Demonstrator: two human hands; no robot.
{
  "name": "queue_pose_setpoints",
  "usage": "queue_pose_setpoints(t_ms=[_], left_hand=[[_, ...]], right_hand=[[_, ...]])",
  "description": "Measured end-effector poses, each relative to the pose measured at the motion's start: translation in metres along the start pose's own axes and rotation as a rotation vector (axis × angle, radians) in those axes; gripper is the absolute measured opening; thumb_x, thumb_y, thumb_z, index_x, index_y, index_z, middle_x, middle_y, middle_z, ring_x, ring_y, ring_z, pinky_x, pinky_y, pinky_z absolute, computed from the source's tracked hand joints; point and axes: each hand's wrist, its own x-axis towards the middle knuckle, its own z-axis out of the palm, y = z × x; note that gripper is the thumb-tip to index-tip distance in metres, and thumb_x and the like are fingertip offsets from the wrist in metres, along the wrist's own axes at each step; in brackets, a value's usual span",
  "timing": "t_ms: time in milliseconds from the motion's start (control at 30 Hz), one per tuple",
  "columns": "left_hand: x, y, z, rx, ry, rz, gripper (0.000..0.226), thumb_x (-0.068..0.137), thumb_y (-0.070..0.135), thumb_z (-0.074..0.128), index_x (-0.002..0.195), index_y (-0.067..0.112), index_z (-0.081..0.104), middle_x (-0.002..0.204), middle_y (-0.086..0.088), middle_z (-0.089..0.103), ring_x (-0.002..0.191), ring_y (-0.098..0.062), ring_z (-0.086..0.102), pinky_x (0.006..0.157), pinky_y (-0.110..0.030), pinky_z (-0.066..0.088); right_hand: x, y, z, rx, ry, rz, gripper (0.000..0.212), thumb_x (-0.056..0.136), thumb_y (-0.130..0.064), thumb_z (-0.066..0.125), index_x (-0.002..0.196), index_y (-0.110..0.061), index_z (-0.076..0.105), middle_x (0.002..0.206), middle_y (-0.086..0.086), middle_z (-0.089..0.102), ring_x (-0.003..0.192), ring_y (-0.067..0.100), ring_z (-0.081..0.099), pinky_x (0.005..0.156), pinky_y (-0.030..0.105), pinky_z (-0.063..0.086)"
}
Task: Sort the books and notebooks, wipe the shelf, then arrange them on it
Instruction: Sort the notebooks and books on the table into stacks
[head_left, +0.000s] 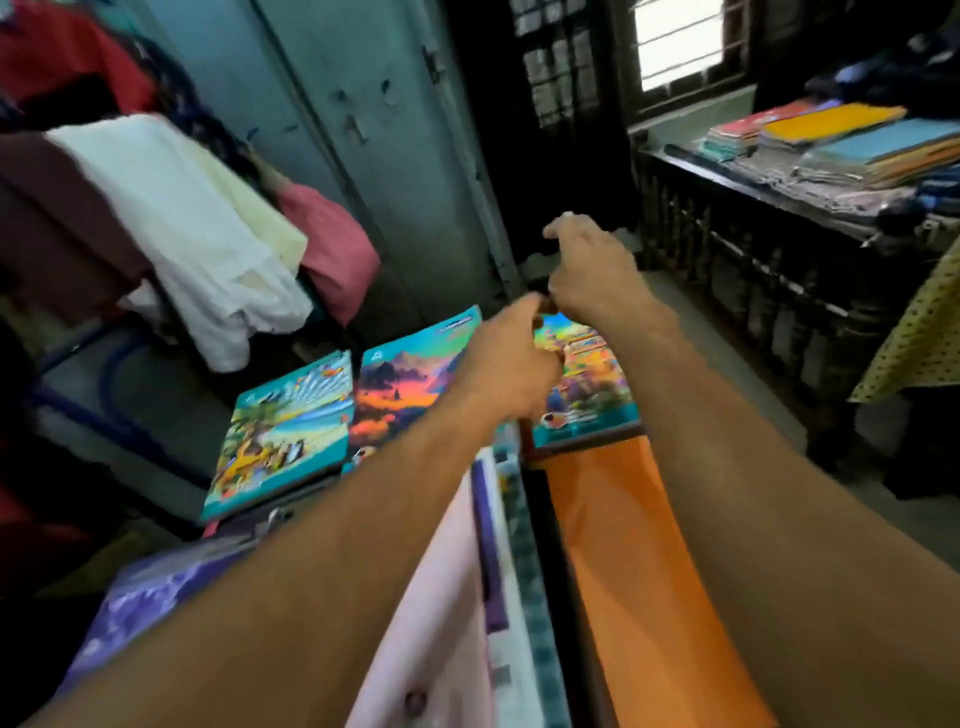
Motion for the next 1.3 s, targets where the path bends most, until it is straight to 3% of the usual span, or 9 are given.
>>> queue_pose_setpoints(t_ms=[100, 200, 300, 567, 800, 900, 1033, 1100, 1300], left_hand=[[-0.032, -0.038, -0.052, -0.161, 0.180, -0.081, 0.013, 0.083, 0.021, 0.068, 0.093, 0.016, 0.073, 0.091, -0.002, 0.076, 0.089, -0.024, 0.072, 0.082, -0.045, 0.057], [-0.079, -0.087, -0.099, -0.404, 0.401, -0.206, 0.015, 0.072, 0.028, 0.066, 0.087, 0.026, 0.072, 0.089, -0.005, 0.077, 0.084, -0.028, 0.075, 0.080, -0.053, 0.060], [-0.142, -0.126, -0.145, -0.519, 0.613, -0.327, 0.025, 0.060, 0.030, 0.061, 0.084, 0.023, 0.067, 0.083, -0.003, 0.074, 0.076, -0.022, 0.068, 0.072, -0.038, 0.054], [-0.397, -0.202, -0.223, -0.491, 0.968, -0.613, 0.027, 0.072, 0.017, 0.060, 0.097, 0.028, 0.064, 0.090, 0.001, 0.073, 0.078, -0.018, 0.066, 0.068, -0.033, 0.053], [-0.613, -0.212, -0.259, -0.233, 1.368, -0.979, 0.030, 0.089, 0.010, 0.061, 0.115, 0.024, 0.065, 0.111, -0.001, 0.072, 0.103, -0.021, 0.065, 0.077, -0.025, 0.046], [-0.718, -0.215, -0.249, -0.079, 1.367, -1.123, 0.032, 0.089, 0.015, 0.063, 0.120, 0.024, 0.061, 0.114, -0.003, 0.070, 0.106, -0.025, 0.064, 0.086, -0.035, 0.051], [-0.849, -0.224, -0.233, 0.218, 1.180, -1.457, 0.041, 0.085, 0.034, 0.071, 0.122, 0.026, 0.054, 0.123, -0.004, 0.061, 0.114, -0.029, 0.058, 0.093, -0.042, 0.049], [-0.898, -0.234, -0.231, 0.344, 1.028, -1.651, 0.053, 0.087, 0.045, 0.069, 0.132, 0.026, 0.049, 0.134, -0.006, 0.053, 0.125, -0.032, 0.049, 0.102, -0.043, 0.045], [-0.947, -0.281, -0.242, 0.376, 0.862, -1.702, 0.095, 0.077, 0.085, 0.041, 0.152, 0.028, 0.032, 0.159, -0.008, 0.028, 0.147, -0.035, 0.026, 0.119, -0.046, 0.025]], right_hand=[[-0.025, -0.076, 0.007, 0.294, -0.095, -0.136, 0.034, 0.092, -0.007, 0.050, 0.120, -0.014, 0.069, 0.128, 0.010, 0.066, 0.122, 0.028, 0.059, 0.102, 0.033, 0.044], [-0.058, -0.163, 0.017, 0.456, -0.164, -0.220, 0.026, 0.095, -0.018, 0.051, 0.110, -0.016, 0.072, 0.115, 0.011, 0.073, 0.108, 0.029, 0.066, 0.092, 0.037, 0.052], [-0.113, -0.253, 0.036, 0.524, -0.311, -0.383, 0.024, 0.100, -0.022, 0.049, 0.112, -0.013, 0.068, 0.117, 0.014, 0.070, 0.109, 0.032, 0.064, 0.087, 0.039, 0.050], [-0.289, -0.435, 0.054, 0.317, -0.702, -0.827, 0.033, 0.104, -0.040, 0.045, 0.119, -0.014, 0.059, 0.118, 0.017, 0.067, 0.107, 0.034, 0.063, 0.083, 0.039, 0.049], [-0.492, -0.565, 0.066, 0.615, -0.993, -1.028, 0.024, 0.104, -0.033, 0.048, 0.112, -0.016, 0.063, 0.115, 0.014, 0.070, 0.109, 0.030, 0.063, 0.090, 0.039, 0.050], [-0.581, -0.594, 0.067, 0.647, -1.114, -1.157, 0.023, 0.101, -0.032, 0.054, 0.117, -0.018, 0.063, 0.116, 0.010, 0.070, 0.108, 0.026, 0.064, 0.094, 0.040, 0.050], [-0.667, -0.608, 0.085, 0.610, -1.216, -1.319, 0.037, 0.094, -0.031, 0.063, 0.126, -0.013, 0.059, 0.121, 0.002, 0.065, 0.111, 0.021, 0.062, 0.088, 0.026, 0.046], [-0.694, -0.617, 0.104, 0.526, -1.251, -1.331, 0.054, 0.086, -0.049, 0.061, 0.132, -0.020, 0.053, 0.134, 0.007, 0.057, 0.124, 0.029, 0.055, 0.101, 0.038, 0.047], [-0.703, -0.670, 0.154, 0.506, -1.149, -1.258, 0.069, 0.095, -0.044, 0.063, 0.151, -0.014, 0.036, 0.148, 0.020, 0.039, 0.138, 0.039, 0.034, 0.113, 0.040, 0.029]])
